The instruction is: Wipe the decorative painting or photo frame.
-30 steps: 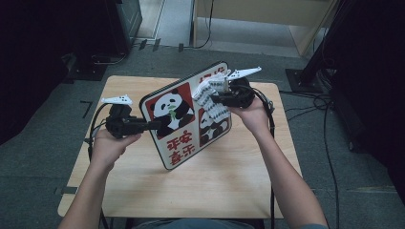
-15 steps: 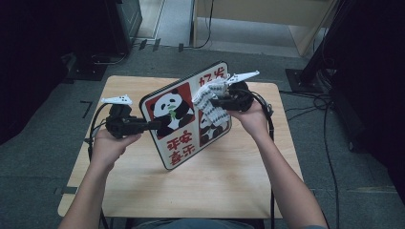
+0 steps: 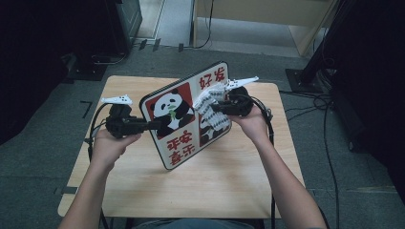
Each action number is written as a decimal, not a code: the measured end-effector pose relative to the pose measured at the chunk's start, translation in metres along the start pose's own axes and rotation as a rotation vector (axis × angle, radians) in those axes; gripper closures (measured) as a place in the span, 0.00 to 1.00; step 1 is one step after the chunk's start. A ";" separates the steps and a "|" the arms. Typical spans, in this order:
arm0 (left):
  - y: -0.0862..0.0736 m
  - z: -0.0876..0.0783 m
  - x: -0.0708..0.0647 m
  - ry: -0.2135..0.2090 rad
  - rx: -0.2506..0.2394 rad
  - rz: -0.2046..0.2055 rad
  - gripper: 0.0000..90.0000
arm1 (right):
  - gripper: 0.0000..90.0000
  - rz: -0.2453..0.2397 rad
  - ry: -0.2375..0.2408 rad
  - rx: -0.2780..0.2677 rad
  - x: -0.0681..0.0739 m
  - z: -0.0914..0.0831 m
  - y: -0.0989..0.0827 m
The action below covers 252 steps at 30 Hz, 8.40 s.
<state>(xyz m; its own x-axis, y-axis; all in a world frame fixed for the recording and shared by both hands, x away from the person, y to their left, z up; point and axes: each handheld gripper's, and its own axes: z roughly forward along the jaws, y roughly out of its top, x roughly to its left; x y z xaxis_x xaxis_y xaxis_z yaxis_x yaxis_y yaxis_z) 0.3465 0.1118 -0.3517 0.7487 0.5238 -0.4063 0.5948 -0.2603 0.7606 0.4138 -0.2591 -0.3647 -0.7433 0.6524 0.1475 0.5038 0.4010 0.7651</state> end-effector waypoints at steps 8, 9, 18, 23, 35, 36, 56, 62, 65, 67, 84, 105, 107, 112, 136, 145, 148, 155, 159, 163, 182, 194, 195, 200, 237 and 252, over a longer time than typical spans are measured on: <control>0.000 0.000 0.000 0.000 0.000 0.000 0.87 | 0.89 0.009 0.005 0.009 -0.001 0.004 -0.010; 0.000 0.000 0.000 0.000 -0.001 0.000 0.87 | 0.89 0.010 0.005 0.015 -0.001 0.004 -0.011; 0.000 0.000 0.000 -0.001 -0.001 -0.005 0.87 | 0.89 0.019 0.012 0.021 -0.001 0.010 -0.023; 0.000 0.000 0.000 0.000 -0.001 -0.006 0.87 | 0.89 0.019 0.015 0.030 -0.002 0.012 -0.027; 0.000 0.000 0.000 0.002 -0.006 -0.002 0.87 | 0.89 0.024 0.018 0.044 -0.001 0.019 -0.042; 0.000 0.000 0.000 0.003 -0.007 -0.002 0.86 | 0.89 0.013 0.018 0.037 -0.002 0.020 -0.044; -0.002 -0.001 -0.002 0.024 -0.021 0.025 0.86 | 0.88 0.055 0.033 0.080 -0.006 0.029 -0.067; -0.002 -0.002 -0.002 0.019 -0.020 0.024 0.86 | 0.88 0.068 0.038 0.100 -0.008 0.034 -0.072; -0.002 -0.002 -0.002 0.018 -0.019 0.023 0.86 | 0.89 0.076 0.041 0.098 -0.008 0.036 -0.076; -0.001 -0.002 -0.001 0.010 -0.018 0.023 0.87 | 0.89 0.083 0.047 0.093 -0.008 0.037 -0.079; 0.000 -0.002 0.001 -0.011 -0.009 0.023 0.86 | 0.89 0.076 0.038 0.147 -0.006 0.049 -0.096; -0.001 -0.002 0.003 -0.017 -0.017 0.018 0.86 | 0.89 0.087 0.045 0.124 -0.004 0.041 -0.087; -0.002 -0.002 0.003 -0.016 -0.019 0.015 0.86 | 0.89 0.085 0.047 0.109 -0.004 0.038 -0.083; -0.003 -0.002 0.002 -0.011 -0.023 0.021 0.86 | 0.89 0.098 0.062 0.104 -0.001 0.031 -0.071; -0.004 -0.003 0.002 -0.007 -0.029 0.010 0.86 | 0.91 0.060 0.063 0.043 0.012 -0.007 -0.013; -0.004 -0.003 0.001 -0.010 -0.029 0.005 0.86 | 0.91 0.004 0.078 -0.006 0.022 -0.024 0.033; -0.004 -0.003 0.002 -0.012 -0.029 0.004 0.86 | 0.90 -0.005 0.080 -0.019 0.025 -0.028 0.046; -0.004 -0.003 0.003 -0.018 -0.030 -0.002 0.86 | 0.90 -0.040 0.078 -0.049 0.032 -0.033 0.073; -0.004 -0.003 0.003 -0.022 -0.025 -0.008 0.86 | 0.90 -0.053 0.075 -0.056 0.035 -0.033 0.082; -0.004 -0.003 0.003 -0.021 -0.024 -0.007 0.86 | 0.90 -0.062 0.074 -0.064 0.038 -0.035 0.090; -0.003 -0.003 0.003 -0.020 -0.016 -0.001 0.86 | 0.90 -0.079 0.074 -0.035 0.040 -0.020 0.083; -0.003 -0.003 0.003 -0.022 -0.015 -0.003 0.86 | 0.90 -0.066 0.090 -0.026 0.036 -0.014 0.072; -0.003 -0.004 0.004 -0.022 -0.014 -0.003 0.86 | 0.90 -0.069 0.093 -0.025 0.036 -0.013 0.071; -0.003 -0.004 0.003 -0.016 -0.015 0.004 0.86 | 0.90 -0.066 0.096 -0.019 0.036 -0.011 0.067; -0.003 -0.003 0.004 -0.032 -0.015 0.004 0.85 | 0.89 -0.044 0.113 0.000 0.030 0.004 0.030; -0.004 -0.003 0.004 -0.037 -0.014 0.001 0.85 | 0.89 -0.032 0.120 -0.001 0.029 0.010 0.016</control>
<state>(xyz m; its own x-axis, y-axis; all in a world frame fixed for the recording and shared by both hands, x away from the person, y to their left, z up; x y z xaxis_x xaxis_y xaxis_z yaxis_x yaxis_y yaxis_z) 0.3468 0.1175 -0.3547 0.7598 0.4934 -0.4234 0.5898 -0.2492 0.7681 0.4047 -0.2270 -0.3545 -0.8066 0.5573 0.1970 0.4785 0.4199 0.7712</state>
